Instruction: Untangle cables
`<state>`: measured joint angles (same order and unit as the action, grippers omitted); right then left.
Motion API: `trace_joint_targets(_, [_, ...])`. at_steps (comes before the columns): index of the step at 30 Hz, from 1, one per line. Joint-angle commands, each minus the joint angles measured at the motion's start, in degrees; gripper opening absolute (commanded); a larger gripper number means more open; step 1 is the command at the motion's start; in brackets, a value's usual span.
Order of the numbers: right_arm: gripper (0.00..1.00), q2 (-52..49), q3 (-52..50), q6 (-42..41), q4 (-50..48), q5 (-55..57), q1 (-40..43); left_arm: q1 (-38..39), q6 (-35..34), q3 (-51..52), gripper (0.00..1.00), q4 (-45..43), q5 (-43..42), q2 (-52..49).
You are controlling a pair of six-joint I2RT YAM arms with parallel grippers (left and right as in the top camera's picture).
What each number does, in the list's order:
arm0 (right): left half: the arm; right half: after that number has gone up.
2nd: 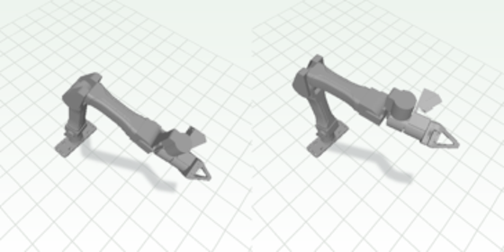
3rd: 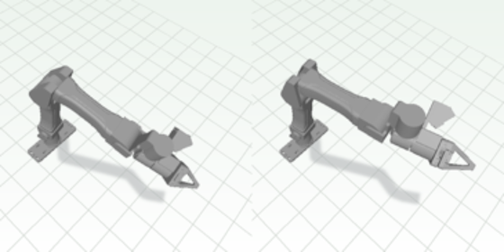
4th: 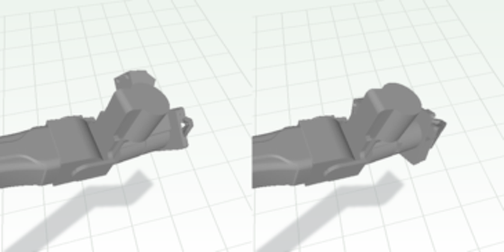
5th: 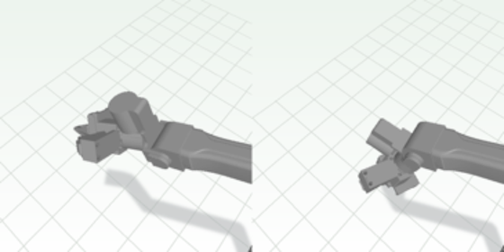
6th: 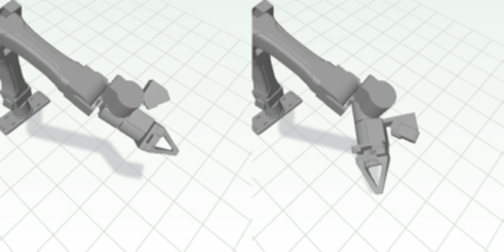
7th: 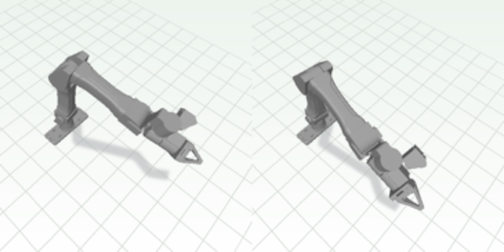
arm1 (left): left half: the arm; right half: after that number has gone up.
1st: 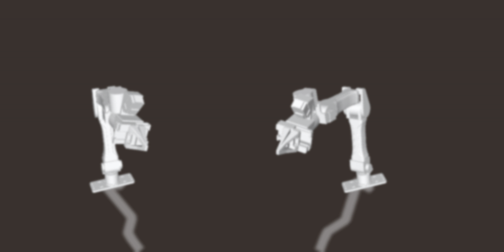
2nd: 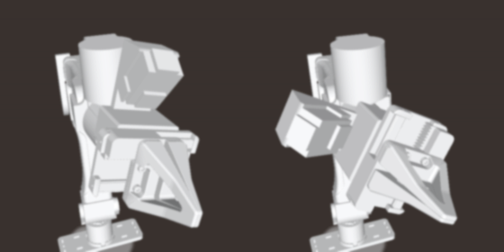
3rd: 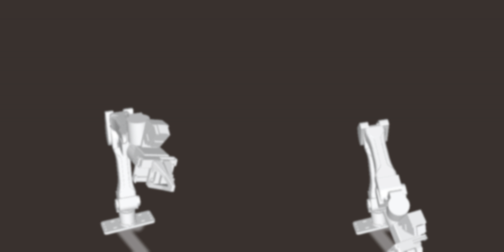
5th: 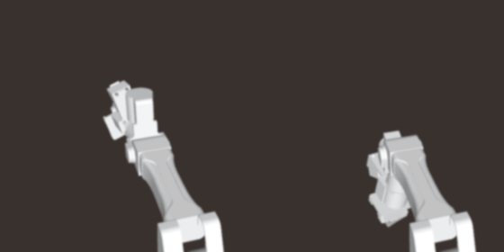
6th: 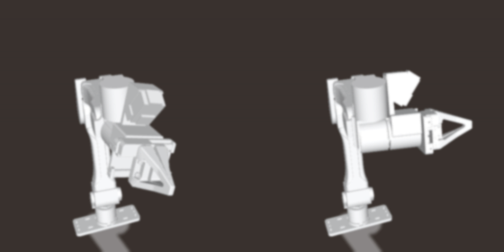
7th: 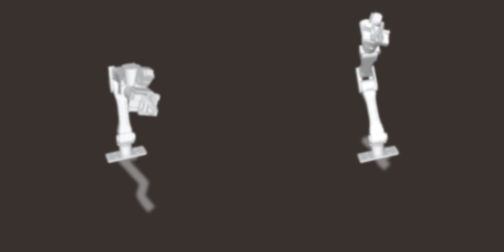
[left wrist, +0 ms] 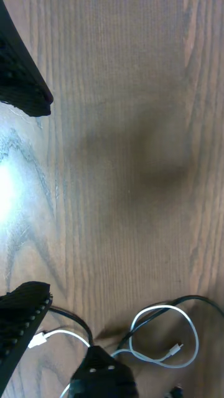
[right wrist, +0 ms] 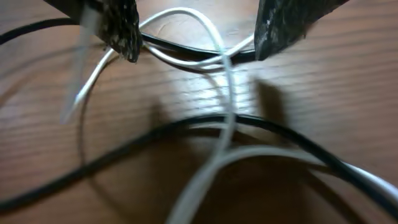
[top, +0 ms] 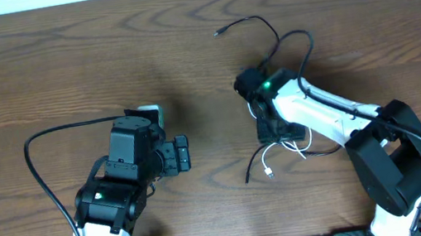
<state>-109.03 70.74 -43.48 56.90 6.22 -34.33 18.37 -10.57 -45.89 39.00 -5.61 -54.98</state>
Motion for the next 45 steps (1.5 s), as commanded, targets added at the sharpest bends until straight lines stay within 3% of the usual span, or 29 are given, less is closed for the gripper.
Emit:
trace_joint_targets(1, [0.55, 0.1, -4.2, -0.6, -1.5, 0.7, -0.4, -0.2, -0.3, -0.3, 0.91, 0.2, 0.9, 0.0])
trace_joint_targets(2, [0.54, 0.1, -4.8, -0.6, -2.2, 0.7, -0.4, -0.2, -0.2, -0.3, 0.91, 0.2, 0.9, 0.0])
trace_joint_targets(5, [0.36, 0.1, -5.2, -0.6, -2.8, 0.7, -0.4, -0.2, -0.2, -0.3, 0.91, 0.2, 0.9, 0.0])
trace_joint_targets(8, [0.01, 0.1, -5.2, -0.6, -3.2, 0.7, -0.4, -0.2, -0.2, -0.3, 0.91, 0.2, 0.9, 0.0])
trace_joint_targets(16, [0.01, 4.1, -1.6, 2.0, -2.1, 0.7, -0.2, -0.2, -0.2, -0.3, 0.91, 0.2, 0.9, 0.0])
trace_joint_targets(25, [0.01, 15.7, 17.3, 12.3, 6.7, 0.7, 2.3, -0.2, -0.3, -0.3, 0.91, 0.2, 0.9, 0.0])
trace_joint_targets(32, [0.01, 19.3, 33.2, 20.1, 14.6, -8.0, 9.0, -0.2, -0.2, -0.3, 0.91, 0.2, 0.9, 0.0])
trace_joint_targets(38, [0.01, 19.3, 45.7, 23.5, 20.7, -8.1, 17.4, -0.2, -0.2, -0.3, 0.91, 0.2, 0.9, 0.0])
trace_joint_targets(45, [0.01, 19.3, 52.7, 25.2, 21.2, -8.0, 31.0, -0.2, -0.3, -0.3, 0.91, 0.3, 0.9, 0.0])
